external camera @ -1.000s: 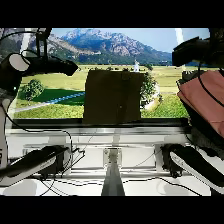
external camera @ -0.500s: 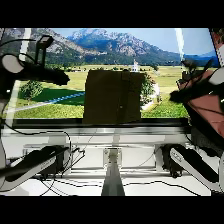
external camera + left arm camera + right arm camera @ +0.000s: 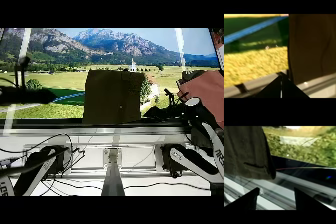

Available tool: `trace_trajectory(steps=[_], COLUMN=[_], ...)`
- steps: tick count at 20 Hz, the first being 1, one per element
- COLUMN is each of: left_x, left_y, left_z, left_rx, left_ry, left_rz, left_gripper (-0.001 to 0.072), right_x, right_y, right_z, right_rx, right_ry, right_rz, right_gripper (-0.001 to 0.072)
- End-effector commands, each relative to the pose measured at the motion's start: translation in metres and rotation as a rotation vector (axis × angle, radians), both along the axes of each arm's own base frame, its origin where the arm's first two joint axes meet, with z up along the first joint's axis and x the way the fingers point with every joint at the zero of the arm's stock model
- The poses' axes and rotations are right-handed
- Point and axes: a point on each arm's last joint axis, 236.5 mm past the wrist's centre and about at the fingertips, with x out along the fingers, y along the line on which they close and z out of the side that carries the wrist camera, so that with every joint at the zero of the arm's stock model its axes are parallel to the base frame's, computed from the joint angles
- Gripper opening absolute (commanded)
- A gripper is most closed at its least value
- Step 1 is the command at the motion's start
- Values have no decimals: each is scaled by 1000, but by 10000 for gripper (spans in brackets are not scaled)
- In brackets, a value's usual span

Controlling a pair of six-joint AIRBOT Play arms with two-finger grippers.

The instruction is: Fold the clothes and pants, and hang the long-sleeved shirts on hangers.

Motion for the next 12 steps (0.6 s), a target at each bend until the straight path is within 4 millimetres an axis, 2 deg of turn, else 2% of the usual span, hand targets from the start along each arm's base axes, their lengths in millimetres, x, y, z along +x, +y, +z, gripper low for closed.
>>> trace_trajectory(steps=[1,2,3,6,10,12], left_x=[-42,-52,-61,-75,-66,-62], left_y=[-25,-29,-32,-34,-33,-40], left_z=[-41,-54,-65,-90,-113,-119], left_rx=[-144,-162,-174,-188,-205,-258], left_ry=[142,185,224,298,307,334], left_rz=[36,40,43,63,138,169], left_gripper=[214,498,609,608,592,591], right_x=[1,2,5,13,10,11], right_y=[17,21,25,32,45,52], right_z=[-14,-16,-16,-15,-16,-12], right_rx=[105,136,168,210,205,226], right_ry=[65,85,85,78,51,-2], right_rz=[-51,-62,-70,-99,-51,-6], right_gripper=[501,501,500,496,487,437])
